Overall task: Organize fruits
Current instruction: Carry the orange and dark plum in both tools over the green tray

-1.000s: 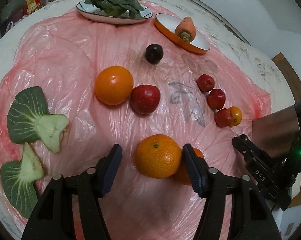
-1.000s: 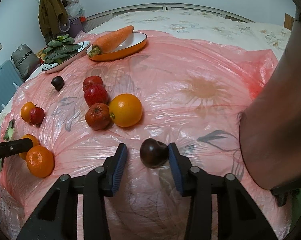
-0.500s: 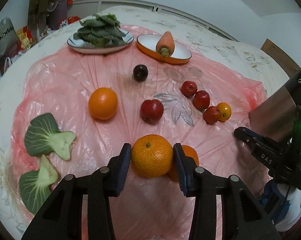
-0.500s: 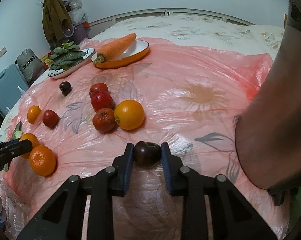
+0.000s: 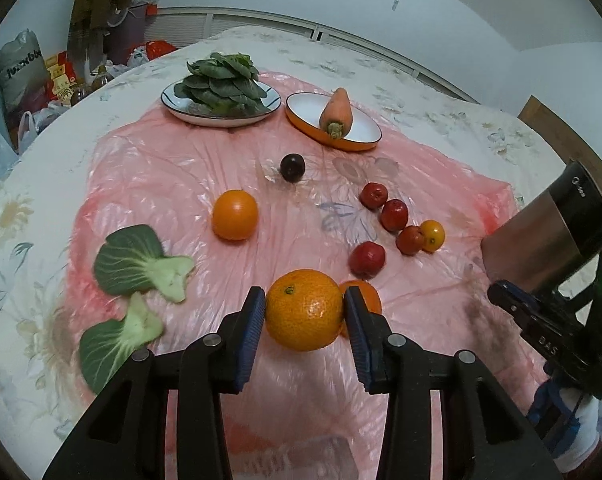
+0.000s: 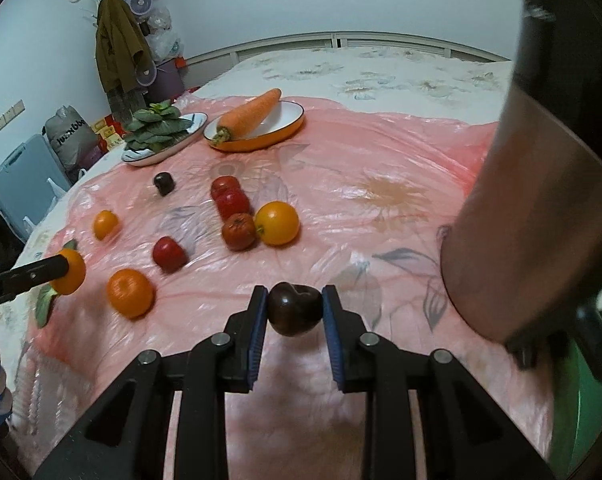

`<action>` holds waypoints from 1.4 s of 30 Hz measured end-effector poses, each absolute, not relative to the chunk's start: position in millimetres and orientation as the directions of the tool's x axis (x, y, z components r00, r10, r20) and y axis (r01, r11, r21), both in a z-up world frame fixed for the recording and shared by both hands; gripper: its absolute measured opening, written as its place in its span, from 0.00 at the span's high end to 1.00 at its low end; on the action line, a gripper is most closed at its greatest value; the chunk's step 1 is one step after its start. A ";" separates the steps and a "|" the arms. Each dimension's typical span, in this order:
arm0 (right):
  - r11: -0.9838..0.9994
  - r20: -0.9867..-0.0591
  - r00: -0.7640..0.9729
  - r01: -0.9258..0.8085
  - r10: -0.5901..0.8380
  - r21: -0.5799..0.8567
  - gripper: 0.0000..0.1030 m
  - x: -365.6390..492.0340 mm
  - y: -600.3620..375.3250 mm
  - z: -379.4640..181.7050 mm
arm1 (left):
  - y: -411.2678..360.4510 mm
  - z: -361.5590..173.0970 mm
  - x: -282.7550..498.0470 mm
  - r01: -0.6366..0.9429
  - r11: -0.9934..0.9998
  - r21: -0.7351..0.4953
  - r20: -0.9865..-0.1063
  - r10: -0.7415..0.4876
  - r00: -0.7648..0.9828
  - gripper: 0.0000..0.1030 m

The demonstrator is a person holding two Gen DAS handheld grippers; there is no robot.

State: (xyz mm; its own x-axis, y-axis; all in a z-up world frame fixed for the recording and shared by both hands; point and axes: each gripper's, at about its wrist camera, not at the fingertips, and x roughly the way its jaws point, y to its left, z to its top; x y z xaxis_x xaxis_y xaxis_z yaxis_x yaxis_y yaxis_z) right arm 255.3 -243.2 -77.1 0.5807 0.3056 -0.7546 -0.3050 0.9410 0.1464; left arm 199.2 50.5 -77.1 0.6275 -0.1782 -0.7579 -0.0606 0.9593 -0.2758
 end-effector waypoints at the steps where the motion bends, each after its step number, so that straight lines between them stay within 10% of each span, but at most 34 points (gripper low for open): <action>1: 0.940 -0.750 0.583 -0.305 0.310 0.152 0.91 247.1 -245.8 -73.1 | 51.1 -74.6 195.0 -0.057 0.960 -0.276 -0.756 -0.180 0.629 0.66; 42: 0.978 -0.752 0.658 0.175 -0.029 0.115 0.91 121.3 -563.9 -76.2 | -387.0 -50.4 142.9 0.619 0.751 -0.229 -0.800 -0.508 0.321 0.66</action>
